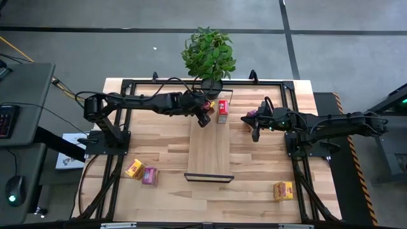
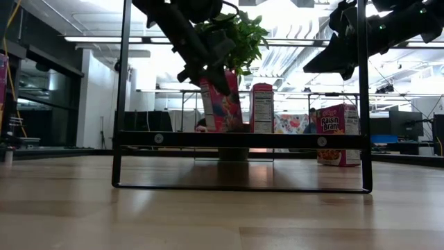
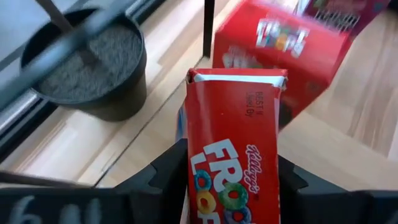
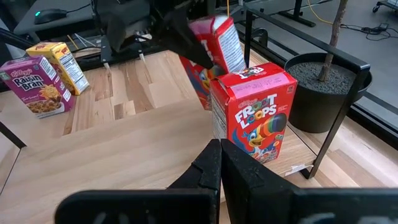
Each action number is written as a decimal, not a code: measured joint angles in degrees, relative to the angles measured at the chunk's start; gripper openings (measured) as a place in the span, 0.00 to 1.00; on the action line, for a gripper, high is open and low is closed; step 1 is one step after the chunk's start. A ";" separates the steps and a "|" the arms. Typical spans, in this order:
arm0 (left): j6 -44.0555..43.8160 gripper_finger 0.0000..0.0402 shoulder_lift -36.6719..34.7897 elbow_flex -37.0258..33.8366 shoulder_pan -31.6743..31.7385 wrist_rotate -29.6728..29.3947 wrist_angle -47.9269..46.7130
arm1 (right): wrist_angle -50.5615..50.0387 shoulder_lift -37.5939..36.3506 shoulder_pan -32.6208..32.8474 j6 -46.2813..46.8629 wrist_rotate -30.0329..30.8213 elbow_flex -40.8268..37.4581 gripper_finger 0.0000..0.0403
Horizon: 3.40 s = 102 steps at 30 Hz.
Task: Stack cereal on shelf
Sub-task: Put the red cereal box on the shelf aligned with the other red cereal box
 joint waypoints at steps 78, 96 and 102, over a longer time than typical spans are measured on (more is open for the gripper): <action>6.47 0.00 -2.66 -32.05 2.84 -0.06 48.92 | -0.14 0.00 0.00 1.97 0.00 0.00 0.00; -3.07 0.00 -1.36 -31.10 -3.68 -0.10 46.80 | -0.20 0.00 0.00 0.87 0.02 0.00 0.00; -1.22 0.00 -1.39 -31.10 -3.40 -1.09 46.95 | -0.45 0.00 0.00 0.89 3.41 0.00 0.00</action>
